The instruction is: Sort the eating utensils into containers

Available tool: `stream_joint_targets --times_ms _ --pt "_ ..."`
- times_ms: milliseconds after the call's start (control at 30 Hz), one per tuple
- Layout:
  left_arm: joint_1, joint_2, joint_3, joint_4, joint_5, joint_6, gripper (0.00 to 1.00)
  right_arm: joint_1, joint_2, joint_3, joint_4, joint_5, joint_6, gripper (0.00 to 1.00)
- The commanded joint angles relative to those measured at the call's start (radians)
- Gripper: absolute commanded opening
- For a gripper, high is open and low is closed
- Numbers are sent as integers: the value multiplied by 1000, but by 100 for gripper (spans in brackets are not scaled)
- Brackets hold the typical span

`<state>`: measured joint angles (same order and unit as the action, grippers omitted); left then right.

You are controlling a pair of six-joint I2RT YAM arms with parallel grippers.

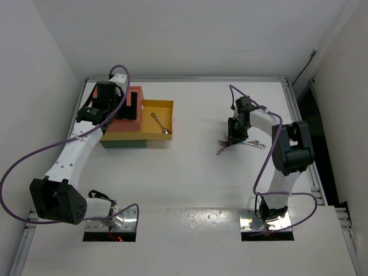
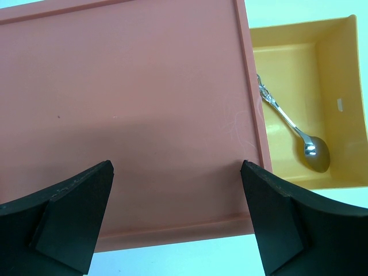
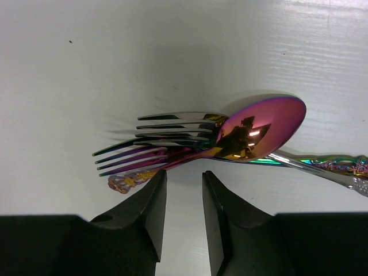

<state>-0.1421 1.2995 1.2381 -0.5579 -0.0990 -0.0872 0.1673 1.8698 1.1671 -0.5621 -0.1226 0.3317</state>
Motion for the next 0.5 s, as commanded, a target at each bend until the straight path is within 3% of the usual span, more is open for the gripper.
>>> stream_joint_targets --times_ms 0,433,467 --pt "12 -16 -15 -7 -13 7 100 5 -27 -7 1 38 -11 32" --pt "12 -6 -15 -7 -22 7 100 5 98 23 19 29 7 35" --pt "12 -6 -15 -7 -22 7 100 5 98 32 19 20 7 30"
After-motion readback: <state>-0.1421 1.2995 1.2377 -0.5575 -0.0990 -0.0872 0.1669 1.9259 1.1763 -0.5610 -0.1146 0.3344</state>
